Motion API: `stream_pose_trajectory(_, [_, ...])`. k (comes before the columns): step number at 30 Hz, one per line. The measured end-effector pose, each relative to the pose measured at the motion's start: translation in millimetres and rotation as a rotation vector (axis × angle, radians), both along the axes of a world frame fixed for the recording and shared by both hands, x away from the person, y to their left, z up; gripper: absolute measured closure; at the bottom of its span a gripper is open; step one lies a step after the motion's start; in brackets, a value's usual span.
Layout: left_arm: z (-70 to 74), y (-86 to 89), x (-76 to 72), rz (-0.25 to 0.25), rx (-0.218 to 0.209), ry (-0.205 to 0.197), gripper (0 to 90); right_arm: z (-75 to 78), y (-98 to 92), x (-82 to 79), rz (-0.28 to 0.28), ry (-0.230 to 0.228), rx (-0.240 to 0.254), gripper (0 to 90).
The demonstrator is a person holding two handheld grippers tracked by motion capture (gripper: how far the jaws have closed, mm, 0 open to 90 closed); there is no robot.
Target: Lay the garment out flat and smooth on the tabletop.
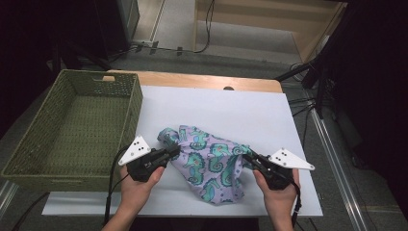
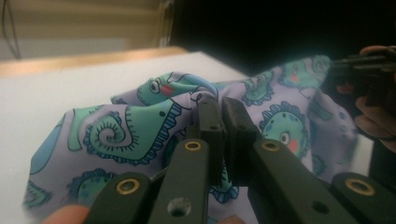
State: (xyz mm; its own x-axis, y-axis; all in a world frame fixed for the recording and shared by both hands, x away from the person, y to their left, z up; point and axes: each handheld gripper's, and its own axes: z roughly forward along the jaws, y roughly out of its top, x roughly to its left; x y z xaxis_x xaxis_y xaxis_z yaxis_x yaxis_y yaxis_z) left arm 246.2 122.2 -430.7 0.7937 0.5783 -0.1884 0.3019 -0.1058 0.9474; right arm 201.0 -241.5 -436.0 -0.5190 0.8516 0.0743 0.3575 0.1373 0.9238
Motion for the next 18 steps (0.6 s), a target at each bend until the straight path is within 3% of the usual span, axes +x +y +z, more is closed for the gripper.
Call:
stream_pose_trajectory(2, [5.1, -4.9, -4.1, -0.027, 0.008, -0.021, 86.2, 9.9, -2.5, -5.9, -0.029, -0.064, -0.016, 82.5])
stream_pose_trajectory(5, [1.7, -9.1, -2.9, -0.011, 0.044, -0.022, 75.6, 11.4, -7.2, -5.8, -0.068, -0.072, -0.031, 82.4])
stream_pose_trajectory(7, [-8.3, -7.8, 4.6, -0.012, 0.043, 0.049, 72.5, 3.1, -19.0, 0.7, -0.132, -0.028, -0.038, 82.4])
stream_pose_trajectory(8, [-18.2, -5.6, 11.1, -0.002, 0.051, 0.104, 66.4, -12.1, -38.1, 8.5, -0.206, 0.028, -0.027, 82.2])
stream_pose_trajectory(9, [-22.5, -5.7, 14.1, 0.004, 0.071, 0.125, 63.2, -20.9, -48.8, 12.2, -0.253, 0.072, -0.029, 81.9])
stream_pose_trajectory(10, [-22.5, -5.7, 14.1, 0.004, 0.071, 0.125, 60.6, -20.9, -48.8, 12.2, -0.253, 0.072, -0.029, 81.9])
stream_pose_trajectory(11, [-26.5, -5.9, 17.1, -0.004, 0.083, 0.149, 60.6, -30.3, -59.9, 15.4, -0.297, 0.113, -0.026, 80.7])
stream_pose_trajectory(12, [-30.2, -6.3, 19.7, -0.012, 0.096, 0.164, 57.9, -39.1, -70.1, 17.6, -0.339, 0.154, -0.019, 76.1])
stream_pose_trajectory(13, [-36.5, -8.6, 22.4, 0.002, 0.126, 0.179, 52.7, -49.6, -85.8, 21.8, -0.385, 0.230, 0.002, 62.1])
stream_pose_trajectory(15, [-41.3, -10.9, 24.1, -0.008, 0.134, 0.198, 50.6, -46.3, -92.1, 19.1, -0.401, 0.213, 0.052, 52.4])
stream_pose_trajectory(17, [-44.0, -13.5, 24.4, -0.017, 0.147, 0.203, 48.9, -34.6, -86.6, 15.8, -0.351, 0.168, 0.083, 44.5])
stream_pose_trajectory(18, [-44.0, -13.5, 24.4, -0.017, 0.147, 0.203, 48.2, -34.6, -86.6, 15.8, -0.351, 0.168, 0.083, 44.5])
